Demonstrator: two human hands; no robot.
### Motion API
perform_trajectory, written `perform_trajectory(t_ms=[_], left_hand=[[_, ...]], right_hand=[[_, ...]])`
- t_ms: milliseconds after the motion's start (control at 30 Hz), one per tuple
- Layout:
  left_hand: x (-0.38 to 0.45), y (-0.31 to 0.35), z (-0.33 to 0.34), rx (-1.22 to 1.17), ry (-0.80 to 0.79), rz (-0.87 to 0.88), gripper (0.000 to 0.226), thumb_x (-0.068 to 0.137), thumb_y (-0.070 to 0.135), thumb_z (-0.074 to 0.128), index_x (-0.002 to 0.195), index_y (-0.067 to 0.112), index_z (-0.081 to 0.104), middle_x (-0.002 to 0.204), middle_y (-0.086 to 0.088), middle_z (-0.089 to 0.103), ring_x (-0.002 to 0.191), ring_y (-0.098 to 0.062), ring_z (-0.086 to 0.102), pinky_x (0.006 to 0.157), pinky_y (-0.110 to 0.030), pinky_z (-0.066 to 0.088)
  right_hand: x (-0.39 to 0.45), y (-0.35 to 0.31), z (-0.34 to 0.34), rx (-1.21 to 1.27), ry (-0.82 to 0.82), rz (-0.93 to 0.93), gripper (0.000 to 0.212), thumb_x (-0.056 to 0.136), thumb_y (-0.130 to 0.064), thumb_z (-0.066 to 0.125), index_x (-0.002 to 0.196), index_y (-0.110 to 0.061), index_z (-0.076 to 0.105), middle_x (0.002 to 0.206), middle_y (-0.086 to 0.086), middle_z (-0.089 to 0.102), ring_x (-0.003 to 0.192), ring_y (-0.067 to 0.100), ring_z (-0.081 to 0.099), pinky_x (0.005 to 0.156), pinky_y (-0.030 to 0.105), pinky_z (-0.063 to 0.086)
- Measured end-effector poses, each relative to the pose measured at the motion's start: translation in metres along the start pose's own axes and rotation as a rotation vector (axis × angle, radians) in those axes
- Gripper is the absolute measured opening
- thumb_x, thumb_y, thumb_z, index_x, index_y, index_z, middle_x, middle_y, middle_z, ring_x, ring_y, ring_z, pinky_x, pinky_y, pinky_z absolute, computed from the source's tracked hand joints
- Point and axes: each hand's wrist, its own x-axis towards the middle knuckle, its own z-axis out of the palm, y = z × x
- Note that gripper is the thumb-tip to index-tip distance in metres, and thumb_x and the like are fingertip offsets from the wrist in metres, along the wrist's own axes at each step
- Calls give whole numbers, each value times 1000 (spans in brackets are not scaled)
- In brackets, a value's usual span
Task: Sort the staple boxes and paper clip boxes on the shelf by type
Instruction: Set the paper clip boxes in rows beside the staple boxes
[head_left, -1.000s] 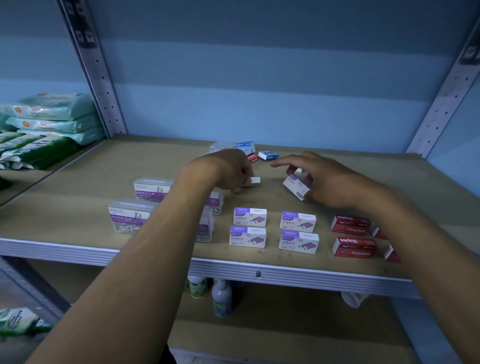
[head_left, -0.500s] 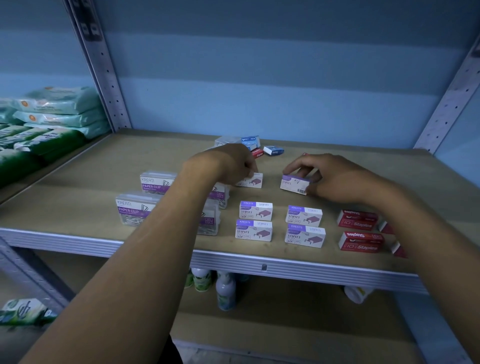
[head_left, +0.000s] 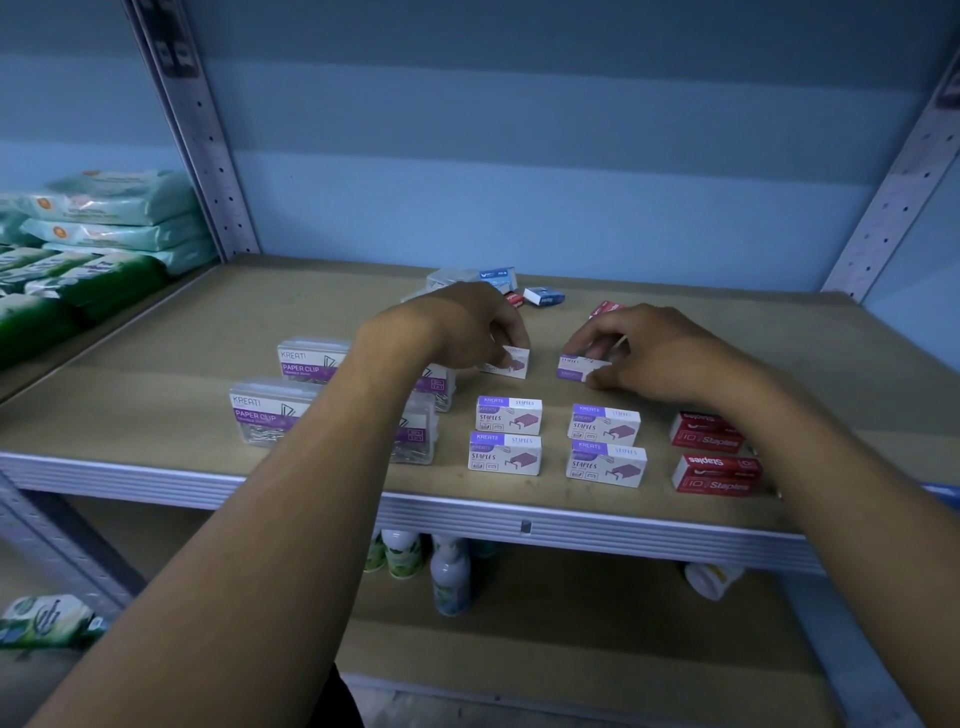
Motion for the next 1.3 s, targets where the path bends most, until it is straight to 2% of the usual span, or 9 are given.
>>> perform_trajectory(t_ms=[67, 133, 300, 400, 467, 600, 700, 900, 1300], left_hand=[[-1, -2, -1, 2, 3, 7, 24, 90, 17, 70, 112, 24, 73, 104, 12, 67, 77, 5, 56, 66, -10, 40], [-1, -2, -2, 15, 5, 13, 24, 89, 17, 71, 111, 25, 73, 103, 12, 67, 80, 4, 57, 66, -10, 39], [-3, -1, -2, 20, -3, 8, 24, 88, 19, 72, 111, 26, 74, 104, 12, 69, 92, -2, 59, 71, -14, 45], [-5, -1, -1, 19, 7, 6, 24, 86, 22, 74, 109, 28, 75, 107, 12, 71, 98, -6, 62, 78, -19, 47], [-6, -2, 0, 4, 14, 15, 23, 86, 21, 74, 108, 27, 75, 106, 12, 72, 97, -5, 63, 75, -16, 46], [-9, -3, 1, 2, 23, 32, 22, 85, 24, 75, 107, 29, 75, 106, 13, 71, 96, -4, 62, 78, -17, 46], [-12, -3, 2, 19, 17, 53, 22, 85, 26, 75, 107, 30, 74, 105, 14, 70, 91, 0, 60, 72, -12, 43], [-16, 0, 4, 55, 2, 127, 20, 85, 28, 74, 105, 30, 75, 102, 16, 72, 74, 17, 57, 68, -7, 42], [-14, 1, 8, 47, 7, 178, 21, 86, 26, 74, 107, 29, 75, 104, 15, 72, 85, 10, 60, 75, -9, 48]], right_hand=[[-3, -3, -4, 22, -2, 14, 21, 83, -27, 76, 100, -40, 74, 96, -18, 70, 87, -4, 63, 78, 18, 48], [-6, -6, -8, 48, 5, 26, 17, 85, -28, 71, 95, -40, 76, 93, -18, 71, 87, -2, 64, 75, 20, 49], [-11, -11, -12, 46, -3, 44, 26, 86, -19, 63, 92, -39, 77, 92, -19, 72, 84, -2, 64, 66, 17, 43], [-14, -13, -12, 60, -2, 39, 27, 84, -16, 62, 89, -37, 78, 88, -19, 71, 71, -3, 66, 54, 8, 41], [-16, -13, -12, 83, -9, 33, 26, 84, -13, 63, 88, -33, 78, 82, -19, 71, 64, -6, 65, 49, 3, 38], [-22, -14, -15, 75, -46, 41, 26, 84, -12, 64, 88, -33, 77, 67, -24, 69, 64, -6, 66, 49, 2, 37], [-25, -14, -17, 64, -59, 47, 24, 84, -14, 65, 87, -35, 76, 65, -25, 69, 63, -8, 64, 49, 2, 36], [-33, -13, -20, 61, -78, 31, 24, 84, -15, 65, 89, -35, 77, 73, -20, 73, 68, -5, 67, 51, 3, 38], [-33, -11, -19, 34, -76, 13, 22, 85, -17, 68, 91, -36, 77, 77, -19, 74, 70, -7, 66, 53, 3, 38]])
